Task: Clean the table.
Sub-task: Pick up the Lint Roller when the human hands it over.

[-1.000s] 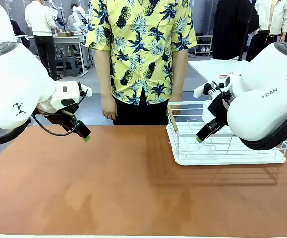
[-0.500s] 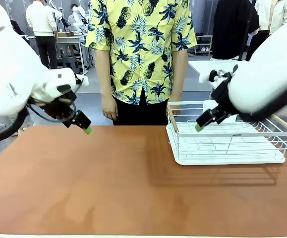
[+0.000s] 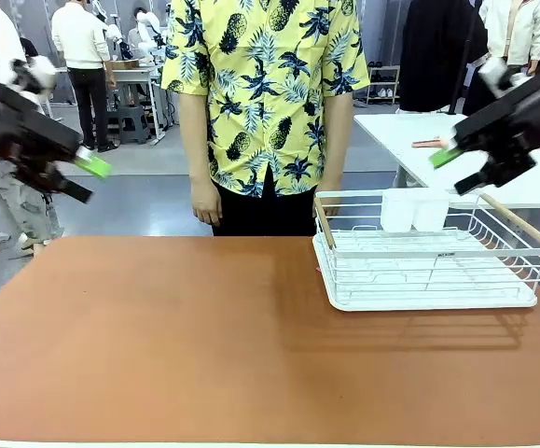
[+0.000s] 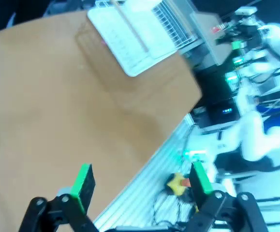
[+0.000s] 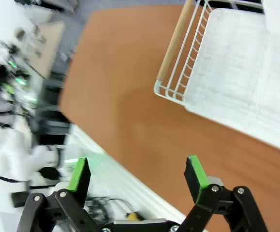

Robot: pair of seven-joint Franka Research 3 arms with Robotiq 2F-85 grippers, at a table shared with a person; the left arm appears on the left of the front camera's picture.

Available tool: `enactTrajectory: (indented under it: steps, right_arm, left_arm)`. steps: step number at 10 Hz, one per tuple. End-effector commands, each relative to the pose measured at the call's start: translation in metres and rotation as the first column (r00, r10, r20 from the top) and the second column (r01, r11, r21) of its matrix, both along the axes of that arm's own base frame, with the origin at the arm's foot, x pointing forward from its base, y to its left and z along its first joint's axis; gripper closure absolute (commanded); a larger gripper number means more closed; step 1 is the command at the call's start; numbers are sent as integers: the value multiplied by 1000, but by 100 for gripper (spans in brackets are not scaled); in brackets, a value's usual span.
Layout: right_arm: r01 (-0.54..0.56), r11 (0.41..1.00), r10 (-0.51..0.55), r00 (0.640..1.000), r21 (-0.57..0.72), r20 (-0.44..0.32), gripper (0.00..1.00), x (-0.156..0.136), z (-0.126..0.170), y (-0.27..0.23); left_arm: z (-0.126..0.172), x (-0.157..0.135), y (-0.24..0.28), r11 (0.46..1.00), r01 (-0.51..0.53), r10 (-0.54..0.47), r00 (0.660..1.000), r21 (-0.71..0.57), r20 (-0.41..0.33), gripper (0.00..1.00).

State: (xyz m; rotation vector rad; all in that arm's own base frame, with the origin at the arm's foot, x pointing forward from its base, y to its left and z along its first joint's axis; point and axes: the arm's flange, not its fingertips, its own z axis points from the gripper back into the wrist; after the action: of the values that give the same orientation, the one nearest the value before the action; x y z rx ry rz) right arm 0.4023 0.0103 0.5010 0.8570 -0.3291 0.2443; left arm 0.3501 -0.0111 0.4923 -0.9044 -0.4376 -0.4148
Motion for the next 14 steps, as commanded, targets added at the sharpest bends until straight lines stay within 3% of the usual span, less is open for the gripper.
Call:
enactTrajectory:
  steps: [1,2,4,7,10,11,12,14]
  right_arm:
    - [22,979,6,990,205,-138,0,7,-2,-51]
    - [34,959,16,985,281,-173,0,7,-2,-83]
    - [111,938,-62,986,329,-156,0,-3,2,-132]
    - [214,901,-159,972,378,-172,0,-20,-1,-192]
    - [267,885,-205,959,381,-194,0,-22,-16,-221]
    - [278,887,-225,958,368,-180,0,-21,-20,-219]
    - [289,885,-218,950,365,-223,0,-27,-17,-222]
    - [289,885,-218,950,365,-223,0,-27,-17,-222]
  left_arm:
    - [-6,-11,52,990,6,-17,997,-141,-75,0]
    - [-7,-18,81,979,-41,21,994,-198,-104,0]
    - [-10,-34,131,959,-95,54,986,-267,-157,0]
    - [-16,-59,185,932,-172,123,978,-320,-167,0]
    - [-10,-62,194,926,-208,155,970,-314,-186,0]
    - [-7,-60,189,934,-172,109,972,-314,-208,0]
    - [-19,-66,197,926,-221,165,966,-305,-200,0]
    - [-19,-66,197,926,-221,165,966,-305,-200,0]
